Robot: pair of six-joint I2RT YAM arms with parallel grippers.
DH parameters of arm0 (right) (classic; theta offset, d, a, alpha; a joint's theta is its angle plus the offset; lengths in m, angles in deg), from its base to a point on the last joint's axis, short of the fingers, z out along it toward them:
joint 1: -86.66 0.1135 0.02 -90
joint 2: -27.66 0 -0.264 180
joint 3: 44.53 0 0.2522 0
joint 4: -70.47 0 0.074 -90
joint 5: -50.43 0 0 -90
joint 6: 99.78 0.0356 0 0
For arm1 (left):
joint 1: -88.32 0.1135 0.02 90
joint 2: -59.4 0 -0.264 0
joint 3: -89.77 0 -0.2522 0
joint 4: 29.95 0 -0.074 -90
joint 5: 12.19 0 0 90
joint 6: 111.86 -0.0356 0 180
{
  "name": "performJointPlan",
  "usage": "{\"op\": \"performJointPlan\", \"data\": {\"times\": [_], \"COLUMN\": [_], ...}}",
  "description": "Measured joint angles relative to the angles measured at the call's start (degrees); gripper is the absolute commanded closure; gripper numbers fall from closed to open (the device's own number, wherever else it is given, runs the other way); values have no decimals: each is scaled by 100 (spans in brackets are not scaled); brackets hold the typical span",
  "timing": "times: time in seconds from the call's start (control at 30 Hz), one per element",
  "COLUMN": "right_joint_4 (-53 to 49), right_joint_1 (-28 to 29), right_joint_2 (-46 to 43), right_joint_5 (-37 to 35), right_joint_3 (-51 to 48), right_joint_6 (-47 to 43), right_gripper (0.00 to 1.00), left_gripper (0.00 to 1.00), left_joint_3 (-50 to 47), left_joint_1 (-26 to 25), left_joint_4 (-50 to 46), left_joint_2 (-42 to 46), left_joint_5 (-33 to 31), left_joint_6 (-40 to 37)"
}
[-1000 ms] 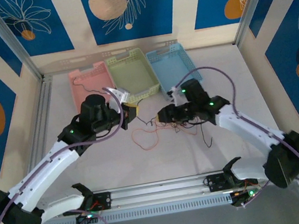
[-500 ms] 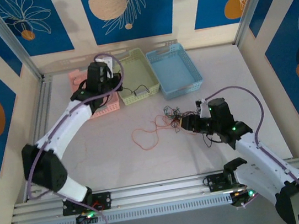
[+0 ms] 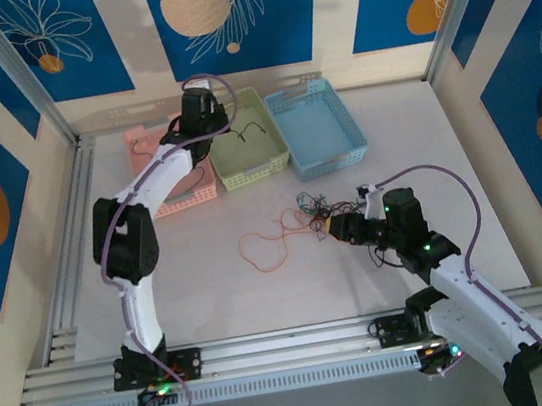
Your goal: Untangle the cables
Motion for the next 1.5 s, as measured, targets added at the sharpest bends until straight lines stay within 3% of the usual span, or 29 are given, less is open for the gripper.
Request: {"op": "performJointPlan", "data": {"times": [0.07, 0.2, 0.37, 0.53, 0.87, 1.03, 1.2, 1.27, 1.5], "right_joint_4": [37, 48, 79, 168, 205, 186, 7, -15, -120], "right_joint_1": [-20, -61, -96, -162, -232, -203, 33, 81, 72], "right_joint_2": [0, 13, 35, 166, 208, 581, 1307, 1449, 1582], "right_joint_5": [28, 79, 140, 195, 271, 302, 153, 109, 0], "right_joint_3": [0, 0, -11, -11, -31, -2, 352, 446, 531], "right_joint_6": [0, 24, 44, 81, 109, 107, 107, 105, 105], "right_gripper": [58, 58, 59, 59, 59, 59, 60, 61, 61], "left_gripper": [48, 36, 34, 34, 33, 33, 33, 28, 24], "left_joint_3": [236, 210, -1187, -2583, -4483, -5641, -6430, -6489, -6304], "left_joint_1": [2, 2, -83, -186, -308, -927, -1440, -1458, -1458], "left_joint_4": [72, 76, 444, 577, 868, 693, 317, 103, -42], "left_joint_2": [-293, -511, 247, 1773, 4542, 5213, 5327, 5184, 4022], "left_joint_5": [-76, -79, 98, 570, 1707, 1915, 1908, 1847, 1812], "left_joint_6": [-46, -70, -94, -92, 101, 326, 507, 538, 662]}}
